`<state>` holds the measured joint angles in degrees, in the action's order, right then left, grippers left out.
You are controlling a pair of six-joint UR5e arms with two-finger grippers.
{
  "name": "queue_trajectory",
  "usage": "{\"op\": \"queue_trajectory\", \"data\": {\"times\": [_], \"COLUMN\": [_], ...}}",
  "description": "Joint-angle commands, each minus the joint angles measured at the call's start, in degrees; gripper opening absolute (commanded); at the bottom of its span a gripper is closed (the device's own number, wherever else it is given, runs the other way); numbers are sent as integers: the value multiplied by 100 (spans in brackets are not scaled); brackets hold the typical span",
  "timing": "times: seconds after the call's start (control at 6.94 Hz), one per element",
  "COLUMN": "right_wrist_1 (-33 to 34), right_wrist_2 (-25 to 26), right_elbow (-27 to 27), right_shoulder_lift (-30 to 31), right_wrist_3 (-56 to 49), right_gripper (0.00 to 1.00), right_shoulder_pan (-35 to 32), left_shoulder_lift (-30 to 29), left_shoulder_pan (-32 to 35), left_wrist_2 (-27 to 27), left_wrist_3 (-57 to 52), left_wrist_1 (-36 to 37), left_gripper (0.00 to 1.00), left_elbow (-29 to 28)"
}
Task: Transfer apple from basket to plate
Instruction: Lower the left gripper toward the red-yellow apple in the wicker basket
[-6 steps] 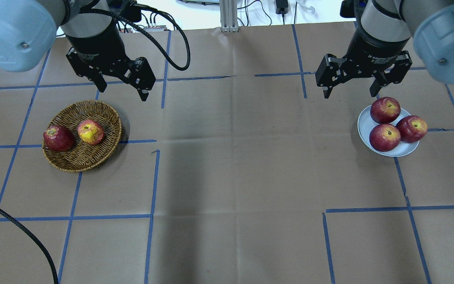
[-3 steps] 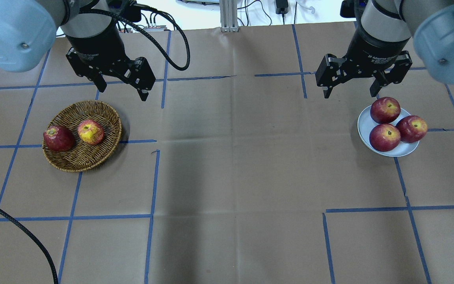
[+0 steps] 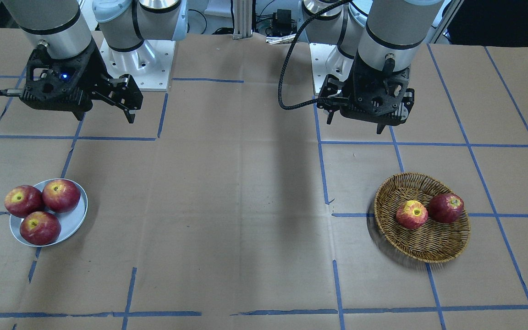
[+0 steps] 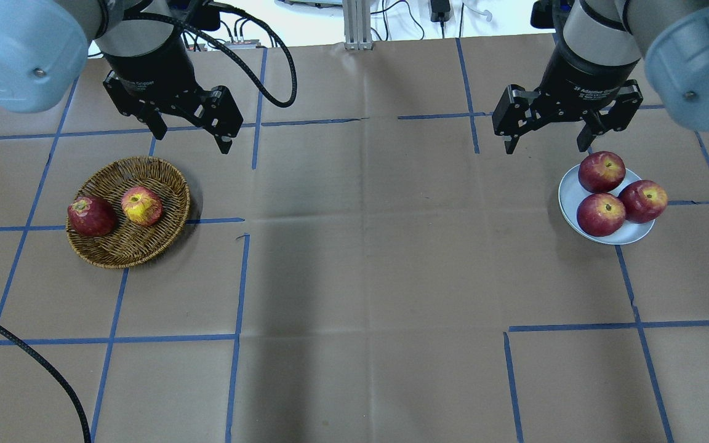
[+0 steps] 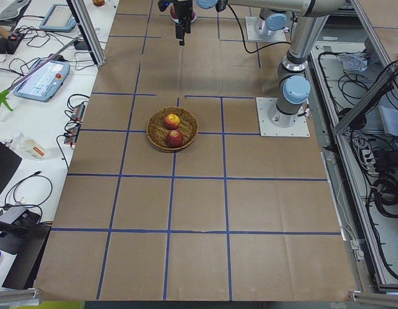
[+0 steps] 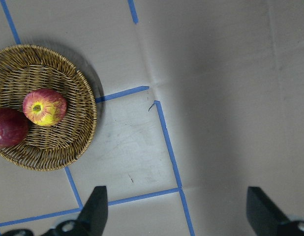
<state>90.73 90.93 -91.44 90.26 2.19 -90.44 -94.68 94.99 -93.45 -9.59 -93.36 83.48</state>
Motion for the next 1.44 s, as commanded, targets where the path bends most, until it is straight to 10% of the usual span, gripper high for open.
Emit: {"op": "queue_trajectory", "data": {"times": [0.0,0.58,1.3], "right_wrist_1": [-55,-126,-258], "right_wrist_2": [-6,-6,-41], "right_elbow": [3,3,-6], "right_shoulder_lift": [0,0,0], "right_wrist_3": [1,1,1], "right_gripper": [100,100,100], "right_shoulder_pan": [0,0,0], "left_shoulder_lift": [273,345,-406], "left_shoulder_pan": [28,-346,-2036], "left_wrist_2": [-51,-225,-209], "left_wrist_3": [80,-42,-2881], "left_wrist_1": [-364,-387,2470], "left_gripper": [99,100,100], "left_elbow": [19,421,2234]}}
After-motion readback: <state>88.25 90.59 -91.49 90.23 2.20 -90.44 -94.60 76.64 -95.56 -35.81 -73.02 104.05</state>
